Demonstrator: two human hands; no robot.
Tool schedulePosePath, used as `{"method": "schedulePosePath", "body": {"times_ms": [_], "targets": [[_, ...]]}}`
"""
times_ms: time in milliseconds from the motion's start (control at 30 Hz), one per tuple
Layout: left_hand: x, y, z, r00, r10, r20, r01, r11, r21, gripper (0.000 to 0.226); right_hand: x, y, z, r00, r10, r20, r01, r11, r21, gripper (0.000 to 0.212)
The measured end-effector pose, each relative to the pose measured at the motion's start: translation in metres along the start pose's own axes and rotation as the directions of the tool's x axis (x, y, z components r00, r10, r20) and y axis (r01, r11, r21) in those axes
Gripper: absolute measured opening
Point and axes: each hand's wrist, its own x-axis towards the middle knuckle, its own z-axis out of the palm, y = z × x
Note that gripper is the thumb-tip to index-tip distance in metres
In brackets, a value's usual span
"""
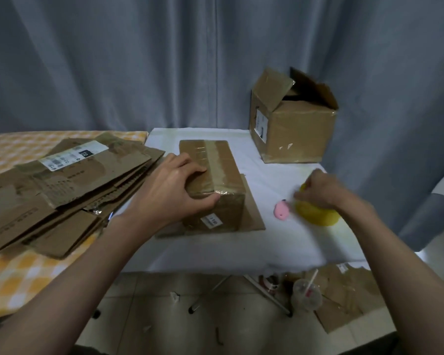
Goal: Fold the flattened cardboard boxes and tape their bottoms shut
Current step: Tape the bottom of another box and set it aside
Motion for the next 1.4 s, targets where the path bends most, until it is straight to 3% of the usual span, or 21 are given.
{"method": "schedulePosePath", "body": {"times_ms": [100, 200, 300, 433, 533, 633, 800, 933, 1100, 1400], "targets": [[0.003, 0.005, -0.005, 1.000, -0.010, 0.010, 0.010, 1.000, 0.003, 0.076, -0.013, 0.019, 0.008, 0.998, -0.048, 0.032, 0.051, 0.994, -0.098, 0.029], [0.008, 0.012, -0.010, 0.999, -0.042, 0.017, 0.041, 0.999, 0.020, 0.073, -0.023, 0.025, 0.014, 0.985, -0.134, -0.106, 0.124, 0.987, -0.100, 0.013], [0.012, 0.022, -0.012, 0.999, -0.034, -0.037, 0.033, 0.999, -0.029, 0.064, -0.031, 0.022, 0.009, 0.949, -0.184, -0.258, 0.160, 0.981, -0.113, 0.022], [0.016, 0.039, -0.007, 0.998, 0.013, -0.056, -0.021, 0.987, -0.159, 0.039, -0.053, 0.007, -0.009, 0.864, -0.322, -0.387, 0.371, 0.927, 0.059, 0.021], [0.017, 0.056, -0.003, 0.999, 0.012, -0.046, -0.024, 0.958, -0.284, 0.040, -0.072, -0.009, -0.019, 0.806, -0.441, -0.395, 0.553, 0.799, 0.235, 0.020], [0.018, 0.066, 0.001, 0.999, 0.009, -0.046, -0.026, 0.925, -0.379, 0.045, -0.085, -0.023, -0.020, 0.751, -0.527, -0.398, 0.645, 0.713, 0.274, 0.021], [0.018, 0.077, 0.008, 1.000, -0.016, -0.016, 0.008, 0.901, -0.433, 0.052, -0.091, -0.033, -0.016, 0.719, -0.574, -0.393, 0.691, 0.649, 0.318, 0.023], [0.017, 0.080, 0.010, 0.995, -0.052, -0.084, 0.013, 0.912, -0.411, 0.050, -0.089, -0.032, -0.010, 0.724, -0.580, -0.374, 0.686, 0.664, 0.298, 0.027], [0.013, 0.090, 0.010, 0.981, -0.043, -0.188, -0.035, 0.918, -0.395, 0.038, -0.089, -0.033, -0.009, 0.736, -0.584, -0.342, 0.676, 0.662, 0.323, 0.022], [0.015, 0.089, 0.006, 0.948, -0.206, -0.242, 0.064, 0.870, -0.489, 0.009, -0.095, -0.036, -0.011, 0.724, -0.631, -0.279, 0.690, 0.664, 0.287, 0.021]]}}
